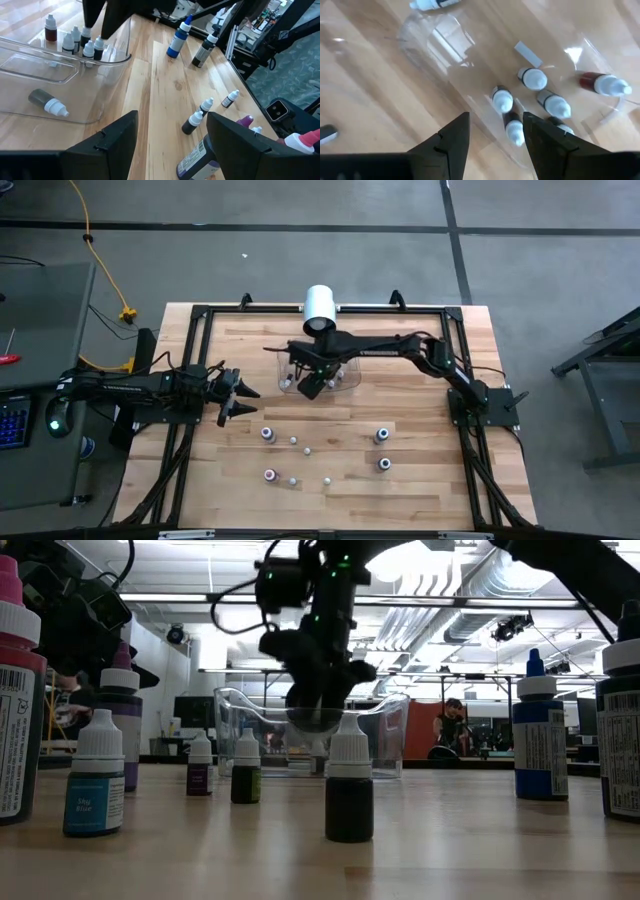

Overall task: Pick & Place food coloring
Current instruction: Put the small red food coloring bottle into the transparent bin

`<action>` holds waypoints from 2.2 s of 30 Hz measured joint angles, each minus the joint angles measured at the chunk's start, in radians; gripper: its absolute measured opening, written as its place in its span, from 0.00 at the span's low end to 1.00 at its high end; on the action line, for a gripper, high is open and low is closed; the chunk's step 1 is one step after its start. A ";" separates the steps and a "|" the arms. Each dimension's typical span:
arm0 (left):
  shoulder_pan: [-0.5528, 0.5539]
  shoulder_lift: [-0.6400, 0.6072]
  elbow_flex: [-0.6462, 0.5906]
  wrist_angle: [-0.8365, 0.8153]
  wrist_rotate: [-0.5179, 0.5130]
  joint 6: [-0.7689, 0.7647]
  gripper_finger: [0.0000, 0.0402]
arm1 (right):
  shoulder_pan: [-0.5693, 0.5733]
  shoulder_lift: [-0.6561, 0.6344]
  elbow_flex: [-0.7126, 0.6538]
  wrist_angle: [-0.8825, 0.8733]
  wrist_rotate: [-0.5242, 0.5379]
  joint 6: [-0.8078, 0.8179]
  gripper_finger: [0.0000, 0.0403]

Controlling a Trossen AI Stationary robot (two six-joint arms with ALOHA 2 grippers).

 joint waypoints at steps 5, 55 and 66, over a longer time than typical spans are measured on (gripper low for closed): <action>0.000 0.000 0.000 0.000 0.000 0.000 0.58 | 0.014 -0.049 0.000 -0.015 0.003 -0.027 0.43; 0.000 0.000 0.000 0.000 0.000 0.000 0.58 | 0.566 -0.230 -0.264 0.247 0.024 -0.319 0.43; 0.000 0.000 0.000 0.000 0.000 0.000 0.58 | 0.632 -0.226 -0.399 0.466 0.027 -0.338 0.43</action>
